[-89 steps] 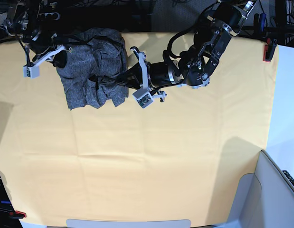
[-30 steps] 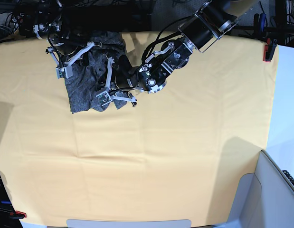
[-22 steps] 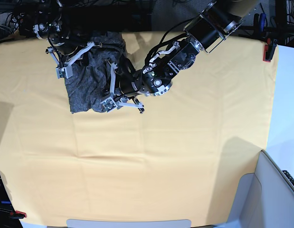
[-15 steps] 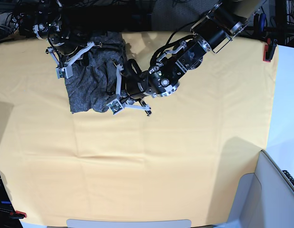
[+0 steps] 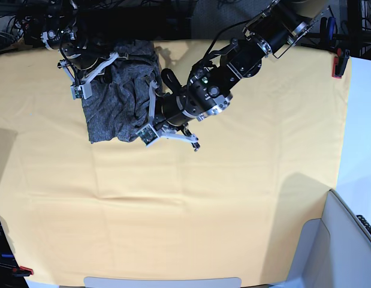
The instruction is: Fold the T-shirt properly
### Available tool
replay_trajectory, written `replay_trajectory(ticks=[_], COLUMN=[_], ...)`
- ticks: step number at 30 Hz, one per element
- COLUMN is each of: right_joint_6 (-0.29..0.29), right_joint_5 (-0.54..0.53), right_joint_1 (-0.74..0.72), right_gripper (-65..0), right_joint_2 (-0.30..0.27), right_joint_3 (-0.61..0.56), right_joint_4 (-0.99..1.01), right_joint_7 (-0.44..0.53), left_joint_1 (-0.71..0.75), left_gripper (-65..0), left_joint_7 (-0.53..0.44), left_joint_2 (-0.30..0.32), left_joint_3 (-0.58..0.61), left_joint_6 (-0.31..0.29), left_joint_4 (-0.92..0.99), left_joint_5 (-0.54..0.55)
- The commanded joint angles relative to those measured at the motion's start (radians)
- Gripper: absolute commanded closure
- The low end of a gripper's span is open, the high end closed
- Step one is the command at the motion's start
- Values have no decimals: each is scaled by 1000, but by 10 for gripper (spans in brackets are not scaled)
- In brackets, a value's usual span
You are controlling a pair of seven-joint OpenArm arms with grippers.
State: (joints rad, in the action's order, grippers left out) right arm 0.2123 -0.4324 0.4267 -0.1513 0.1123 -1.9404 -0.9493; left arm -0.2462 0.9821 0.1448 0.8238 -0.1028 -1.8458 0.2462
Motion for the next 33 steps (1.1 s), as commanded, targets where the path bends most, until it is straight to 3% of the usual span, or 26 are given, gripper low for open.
replay_trajectory(ticks=[1, 6, 15, 30, 33], right_joint_6=[5, 5, 5, 5, 5], right_joint_5=[11, 11, 11, 11, 11], right_joint_1=[22, 22, 22, 24, 24], right_gripper=[0, 0, 0, 0, 0], right_joint_2=[0, 0, 2, 2, 2], right_joint_3=[-10, -10, -10, -10, -10], right_joint_4=[22, 22, 22, 22, 22], right_joint_7=[-96, -96, -96, -96, -96], left_joint_1=[-9, 18, 67, 60, 64], left_gripper=[-3, -3, -3, -3, -3], left_joint_7=[-16, -85, -197, -263, -234], left_joint_2=[2, 0, -53, -53, -52], left_joint_3=[-21, -53, -50, -59, -134], left_joint_6=[-24, -84, -142, -128, -53], left_joint_4=[-28, -8, 156, 338, 297], left_joint_5=[23, 160, 164, 160, 160])
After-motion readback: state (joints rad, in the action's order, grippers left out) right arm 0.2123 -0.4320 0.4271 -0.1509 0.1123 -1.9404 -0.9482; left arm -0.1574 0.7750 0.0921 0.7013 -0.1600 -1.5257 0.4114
